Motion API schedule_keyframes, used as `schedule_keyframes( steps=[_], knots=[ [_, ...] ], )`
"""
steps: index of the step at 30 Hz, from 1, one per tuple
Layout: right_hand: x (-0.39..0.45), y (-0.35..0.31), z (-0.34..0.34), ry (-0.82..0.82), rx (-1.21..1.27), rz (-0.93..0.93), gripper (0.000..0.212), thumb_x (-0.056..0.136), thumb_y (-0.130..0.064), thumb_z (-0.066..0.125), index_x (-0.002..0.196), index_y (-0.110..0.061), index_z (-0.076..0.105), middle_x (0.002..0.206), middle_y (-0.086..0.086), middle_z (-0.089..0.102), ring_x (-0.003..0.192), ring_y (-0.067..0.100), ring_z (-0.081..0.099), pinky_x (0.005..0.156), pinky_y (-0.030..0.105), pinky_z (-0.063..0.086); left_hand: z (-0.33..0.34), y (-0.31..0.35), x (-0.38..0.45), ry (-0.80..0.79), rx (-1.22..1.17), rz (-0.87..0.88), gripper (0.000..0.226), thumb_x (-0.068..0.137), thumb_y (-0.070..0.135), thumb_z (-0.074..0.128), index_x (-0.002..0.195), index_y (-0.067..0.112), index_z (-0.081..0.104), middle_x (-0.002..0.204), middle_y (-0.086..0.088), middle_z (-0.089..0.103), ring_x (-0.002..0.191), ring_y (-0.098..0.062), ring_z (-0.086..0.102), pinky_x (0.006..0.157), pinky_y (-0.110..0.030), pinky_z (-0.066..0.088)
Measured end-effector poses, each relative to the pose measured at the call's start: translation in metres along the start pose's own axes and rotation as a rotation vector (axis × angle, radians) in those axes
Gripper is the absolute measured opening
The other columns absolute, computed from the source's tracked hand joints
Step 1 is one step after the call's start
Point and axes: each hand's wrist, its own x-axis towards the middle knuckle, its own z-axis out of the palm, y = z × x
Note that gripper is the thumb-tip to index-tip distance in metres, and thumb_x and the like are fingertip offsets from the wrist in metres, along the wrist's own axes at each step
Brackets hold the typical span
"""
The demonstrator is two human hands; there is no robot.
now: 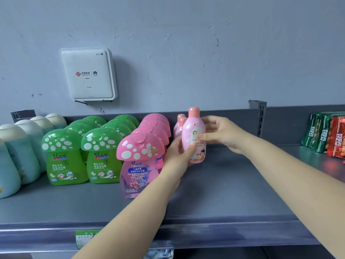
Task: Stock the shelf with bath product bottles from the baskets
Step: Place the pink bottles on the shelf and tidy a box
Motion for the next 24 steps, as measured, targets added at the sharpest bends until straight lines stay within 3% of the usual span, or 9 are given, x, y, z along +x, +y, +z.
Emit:
schedule_keyframes(
  steps=[5,8,13,16,19,21,24],
  knots=[
    [0.004,0.020,0.017,0.148,-0.116,-0.039,0.044,0.074,-0.002,0.076,0.112,-0.015,0.058,0.093,0.000,0.067,0.085,0.011,0.064,0.077,0.023,0.054,0.001,-0.004,0.002,0.062,0.254,0.002,0.050,0.093,0.022,0.055,0.141,0.023,0.040,0.128,-0.001,0.058,0.114,-0.020,0.057,0.100,-0.040,0.046],
    [0.009,0.029,0.027,0.183,-0.172,-0.063,0.047,0.072,-0.006,0.079,0.111,-0.018,0.057,0.097,-0.003,0.066,0.086,0.008,0.064,0.078,0.022,0.053,0.001,-0.006,0.003,0.090,0.325,-0.024,0.048,0.094,0.021,0.052,0.139,0.020,0.036,0.127,-0.002,0.055,0.113,-0.021,0.055,0.097,-0.034,0.046],
    [0.016,0.040,0.040,0.221,-0.241,-0.087,0.055,0.070,-0.013,0.082,0.118,-0.017,0.057,0.102,-0.003,0.066,0.092,0.012,0.064,0.082,0.026,0.052,0.002,-0.010,0.010,0.158,0.425,-0.113,0.058,0.093,0.019,0.051,0.143,0.015,0.021,0.139,-0.008,0.043,0.121,-0.026,0.048,0.102,-0.036,0.041],
    [0.018,0.045,0.043,0.250,-0.230,-0.086,0.053,0.071,-0.012,0.081,0.118,-0.016,0.056,0.107,0.000,0.066,0.096,0.013,0.064,0.084,0.027,0.052,0.004,-0.009,0.011,0.194,0.409,-0.141,0.051,0.093,0.007,0.047,0.138,0.015,0.024,0.136,-0.008,0.042,0.114,-0.023,0.049,0.090,-0.028,0.041],
    [0.017,0.049,0.044,0.238,-0.202,-0.066,0.052,0.071,-0.013,0.081,0.117,-0.017,0.055,0.107,0.000,0.066,0.097,0.013,0.064,0.084,0.029,0.053,0.006,-0.015,0.016,0.222,0.361,-0.176,0.031,0.094,0.006,0.047,0.116,0.021,0.031,0.113,-0.001,0.048,0.092,-0.017,0.047,0.074,-0.022,0.039],
    [0.017,0.051,0.044,0.234,-0.189,-0.061,0.052,0.072,-0.013,0.080,0.117,-0.018,0.054,0.107,-0.001,0.065,0.098,0.013,0.063,0.084,0.029,0.053,0.006,-0.017,0.019,0.262,0.334,-0.198,0.025,0.096,0.011,0.047,0.111,0.025,0.032,0.094,0.006,0.046,0.086,-0.015,0.048,0.063,-0.017,0.039],
    [0.016,0.052,0.044,0.237,-0.211,-0.065,0.053,0.073,-0.015,0.080,0.119,-0.019,0.054,0.106,-0.002,0.064,0.097,0.012,0.063,0.083,0.027,0.053,0.006,-0.016,0.016,0.228,0.404,-0.195,0.039,0.091,0.011,0.055,0.121,0.020,0.032,0.110,0.000,0.046,0.097,-0.018,0.048,0.073,-0.023,0.040]
  ],
)
